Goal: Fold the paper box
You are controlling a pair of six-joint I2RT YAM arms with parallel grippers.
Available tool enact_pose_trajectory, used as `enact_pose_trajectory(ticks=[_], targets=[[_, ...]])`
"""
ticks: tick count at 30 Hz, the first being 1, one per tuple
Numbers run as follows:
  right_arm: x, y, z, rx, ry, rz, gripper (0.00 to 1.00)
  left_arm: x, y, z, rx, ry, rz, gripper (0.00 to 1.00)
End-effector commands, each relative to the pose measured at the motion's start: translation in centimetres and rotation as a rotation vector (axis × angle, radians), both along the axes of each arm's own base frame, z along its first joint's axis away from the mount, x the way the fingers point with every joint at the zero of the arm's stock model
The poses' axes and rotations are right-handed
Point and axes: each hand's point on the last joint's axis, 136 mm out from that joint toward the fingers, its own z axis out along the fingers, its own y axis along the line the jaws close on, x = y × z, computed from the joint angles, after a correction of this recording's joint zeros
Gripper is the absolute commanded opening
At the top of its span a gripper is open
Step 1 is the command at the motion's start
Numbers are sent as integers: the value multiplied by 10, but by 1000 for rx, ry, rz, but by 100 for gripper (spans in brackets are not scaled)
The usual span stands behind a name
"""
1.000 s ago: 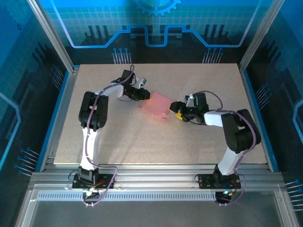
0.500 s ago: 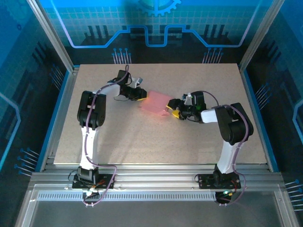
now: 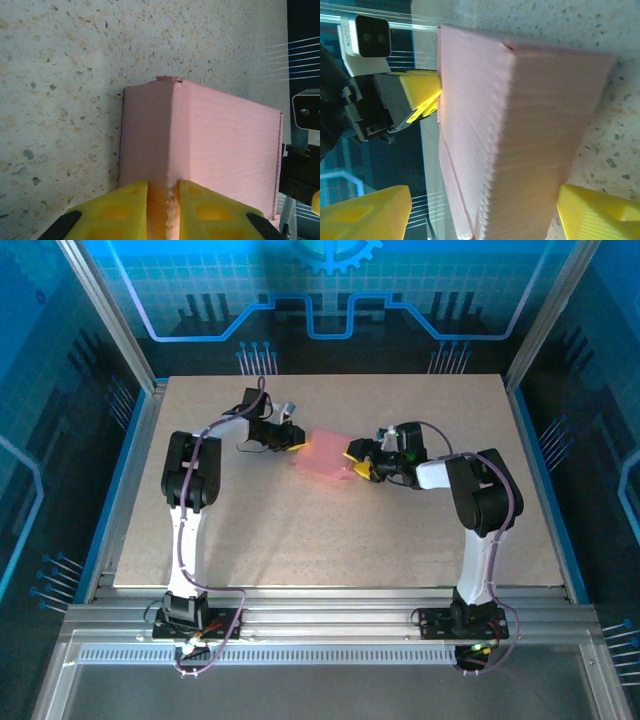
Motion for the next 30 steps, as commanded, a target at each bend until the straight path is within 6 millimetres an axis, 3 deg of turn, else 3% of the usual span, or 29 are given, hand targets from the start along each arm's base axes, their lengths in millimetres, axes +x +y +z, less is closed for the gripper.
enact_pose_trajectory(ticks=[1,5,12,23,27,30], targets=[[-4,-9,7,-98,16,-45,79,-7,13,-34,34,100,40,18],[-6,-10,9,-110,39,-45,80,-7,14,-34,36,92,34,20],[-3,8,-3,-65,81,3,82,-8,16,-37,40,98,37,19],[8,27,-4,-34,106,52,81,-8,19,-41,33,111,41,19],[14,32,2,-10,90,55,75,-7,20,-40,32,109,42,19],[16,33,8,2,85,55,65,-7,20,-39,31,104,40,20]])
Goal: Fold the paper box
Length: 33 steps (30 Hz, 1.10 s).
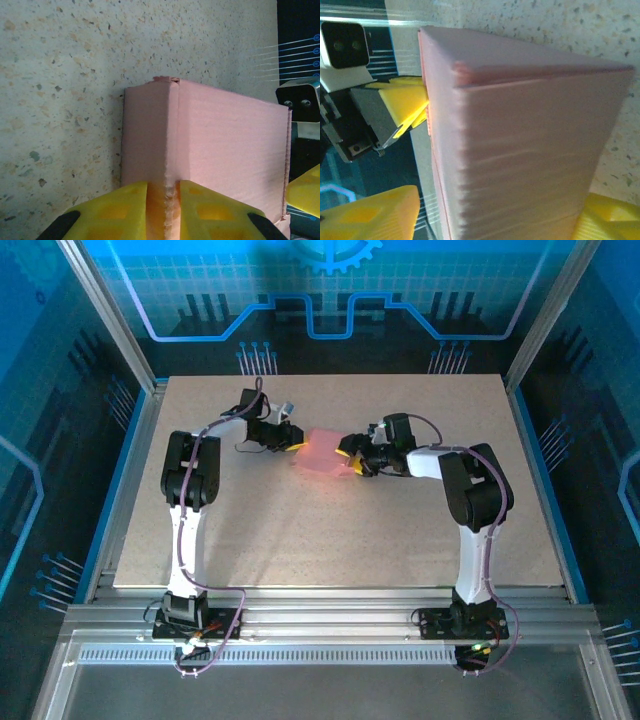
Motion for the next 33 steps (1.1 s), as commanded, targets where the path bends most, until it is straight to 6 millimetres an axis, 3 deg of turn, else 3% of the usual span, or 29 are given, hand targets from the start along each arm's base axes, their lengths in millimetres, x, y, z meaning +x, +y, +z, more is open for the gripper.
enact_pose_trajectory(ticks=[1,7,11,14,18,22,27,33], targets=[[1,11,11,40,-7,32,60,-8,16,-37,63,95,39,21],[-2,8,19,58,0,29,44,-4,17,-18,19,-33,32,41],[-5,3,25,70,-1,28,39,-1,20,1,-2,-114,44,51],[-7,-4,31,80,-1,19,36,-1,22,34,-14,-245,74,58],[-8,-20,41,98,5,-12,34,-7,30,81,6,-485,121,77],[-9,-37,57,130,-18,-31,34,-26,34,117,63,-787,118,86],[-17,-55,73,146,-46,-38,34,-62,-3,130,282,-1154,-84,98],[-33,-61,86,180,-27,-17,34,-94,-48,133,511,-1626,-246,99]])
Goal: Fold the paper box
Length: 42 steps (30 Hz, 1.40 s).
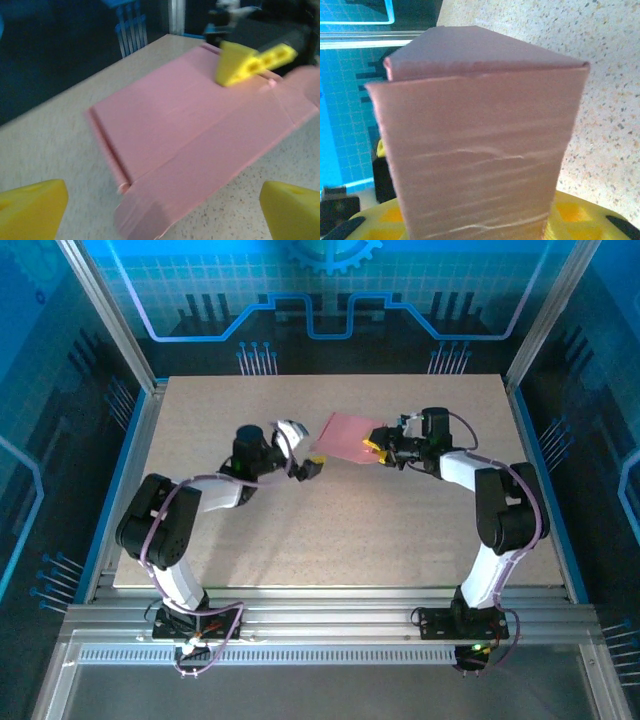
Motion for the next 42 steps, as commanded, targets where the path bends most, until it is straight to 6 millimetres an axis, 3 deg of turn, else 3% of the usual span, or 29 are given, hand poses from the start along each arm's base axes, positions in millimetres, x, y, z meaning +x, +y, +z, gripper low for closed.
enact_pose_trajectory(ticks=[1,5,8,10,13,15,21,26,36,42], targets=[[-16,0,16,48,-3,52,34,-7,-6,19,189,-474,-14,99],[-25,1,21,65,1,66,34,-16,-20,14,337,-741,-47,99],[-28,-1,23,66,1,63,34,-20,-26,20,363,-831,-45,99],[-29,-3,24,68,3,57,34,-22,-31,13,441,-848,-73,99],[-31,-2,29,79,5,63,34,-10,-32,8,552,-904,-21,98],[-34,0,31,88,16,75,34,-4,-30,14,554,-935,21,95],[-40,1,38,95,13,79,33,2,-31,31,547,-992,87,72],[-43,3,44,103,8,86,33,3,-35,19,586,-983,56,67],[-46,4,49,97,7,89,35,0,-41,15,602,-982,32,42],[-45,4,48,91,16,83,38,-2,-41,3,620,-946,7,36]])
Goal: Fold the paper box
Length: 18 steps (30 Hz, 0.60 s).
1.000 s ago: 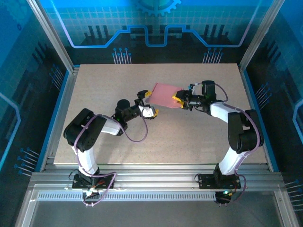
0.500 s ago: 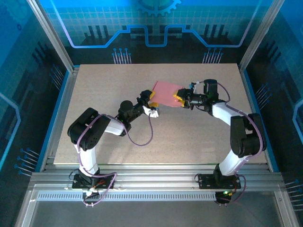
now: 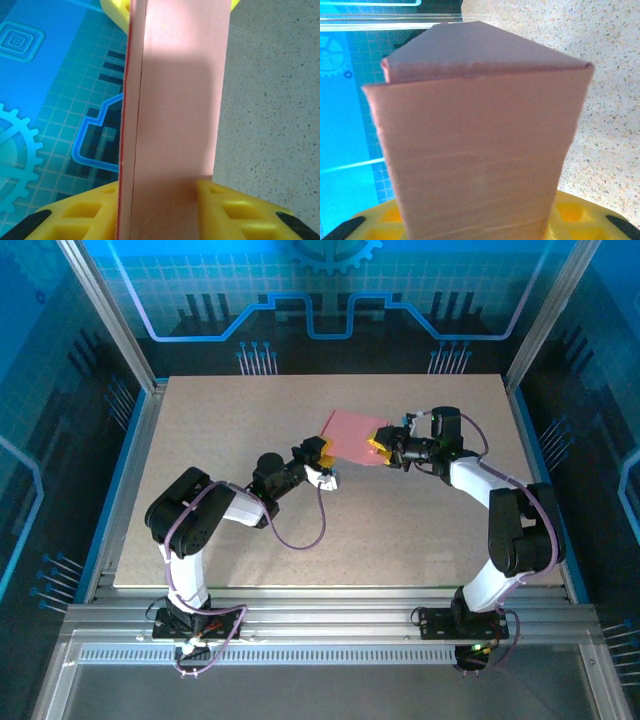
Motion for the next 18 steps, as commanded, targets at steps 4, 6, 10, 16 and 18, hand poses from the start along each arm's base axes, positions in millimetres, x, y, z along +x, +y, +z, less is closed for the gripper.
enact_pose_trajectory(ticks=[4,6,10,16,18], targets=[[-12,5,5,25,33,45,45,1,-4,-10,17,59,-3,34],[-11,5,5,20,35,39,48,-1,-4,-16,18,110,-10,31],[-9,4,4,10,43,29,61,-5,-4,-25,24,206,-17,30],[-5,2,1,0,49,16,70,-4,-5,-33,2,285,-15,26],[-5,0,-3,-14,62,10,69,-3,-6,-35,-7,295,-17,26]])
